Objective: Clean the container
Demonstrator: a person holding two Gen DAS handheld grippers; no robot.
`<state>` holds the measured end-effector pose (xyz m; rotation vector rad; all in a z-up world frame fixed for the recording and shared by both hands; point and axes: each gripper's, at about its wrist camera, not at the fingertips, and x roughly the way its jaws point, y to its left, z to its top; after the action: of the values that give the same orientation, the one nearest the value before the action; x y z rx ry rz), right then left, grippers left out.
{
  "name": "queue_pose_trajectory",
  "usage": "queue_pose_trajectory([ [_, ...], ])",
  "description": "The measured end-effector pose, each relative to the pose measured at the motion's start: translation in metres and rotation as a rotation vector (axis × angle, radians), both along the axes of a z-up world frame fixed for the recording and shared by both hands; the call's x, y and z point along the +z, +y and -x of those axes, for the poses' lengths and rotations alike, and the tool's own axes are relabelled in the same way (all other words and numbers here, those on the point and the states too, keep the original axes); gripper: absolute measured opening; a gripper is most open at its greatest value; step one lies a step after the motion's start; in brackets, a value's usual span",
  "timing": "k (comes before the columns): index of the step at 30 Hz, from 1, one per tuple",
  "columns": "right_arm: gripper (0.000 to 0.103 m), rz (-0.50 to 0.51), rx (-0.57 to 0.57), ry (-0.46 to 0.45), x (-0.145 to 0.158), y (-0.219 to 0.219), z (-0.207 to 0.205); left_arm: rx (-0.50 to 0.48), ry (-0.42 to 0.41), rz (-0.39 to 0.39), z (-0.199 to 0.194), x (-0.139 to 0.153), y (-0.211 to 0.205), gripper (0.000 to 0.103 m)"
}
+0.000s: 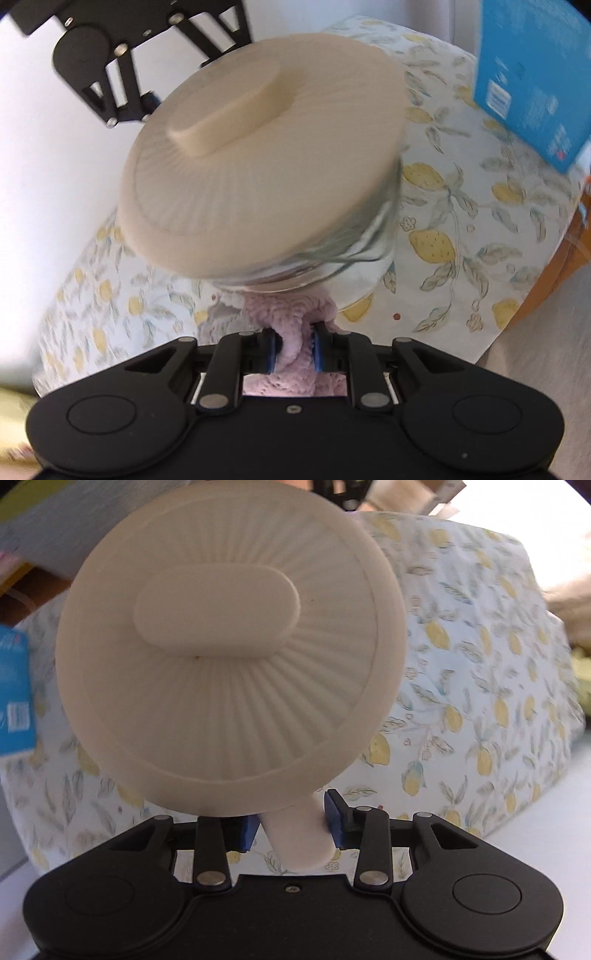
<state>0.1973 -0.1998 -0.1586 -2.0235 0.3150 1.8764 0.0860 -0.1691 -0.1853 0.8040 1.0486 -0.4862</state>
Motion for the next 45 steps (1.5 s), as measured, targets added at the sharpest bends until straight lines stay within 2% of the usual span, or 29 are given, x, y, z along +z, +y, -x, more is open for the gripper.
queue_pose_trajectory([
  [5, 0.044, -0.041, -0.1, 0.016, 0.0, -0.017, 0.009, -0.051, -0.03, 0.015, 0.001, 0.01, 0.011, 0.017],
  [10, 0.044, -0.047, -0.15, 0.014, -0.006, -0.021, 0.015, -0.085, -0.058, 0.056, 0.005, 0.02, 0.024, 0.017],
  [14, 0.044, -0.056, -0.173, -0.001, -0.008, -0.027, 0.022, -0.148, -0.066, 0.065, 0.006, 0.022, 0.022, 0.017],
  [22, 0.046, -0.06, -0.279, -0.001, -0.018, -0.02, 0.008, -0.184, -0.032, 0.092, -0.007, -0.003, 0.028, 0.017],
  [27, 0.047, -0.047, -0.317, -0.004, -0.021, -0.02, -0.005, -0.193, 0.001, 0.106, -0.012, -0.037, 0.031, 0.017],
  [34, 0.047, -0.029, -0.409, 0.011, -0.005, -0.034, -0.004, -0.199, 0.013, 0.132, -0.016, -0.067, 0.033, 0.017],
  [38, 0.047, -0.028, -0.449, 0.016, 0.005, -0.034, -0.014, -0.204, 0.012, 0.117, -0.015, -0.071, 0.031, 0.017],
  [45, 0.048, -0.055, -0.507, 0.006, 0.001, -0.039, -0.016, -0.221, 0.018, 0.083, -0.008, -0.053, 0.028, 0.017],
])
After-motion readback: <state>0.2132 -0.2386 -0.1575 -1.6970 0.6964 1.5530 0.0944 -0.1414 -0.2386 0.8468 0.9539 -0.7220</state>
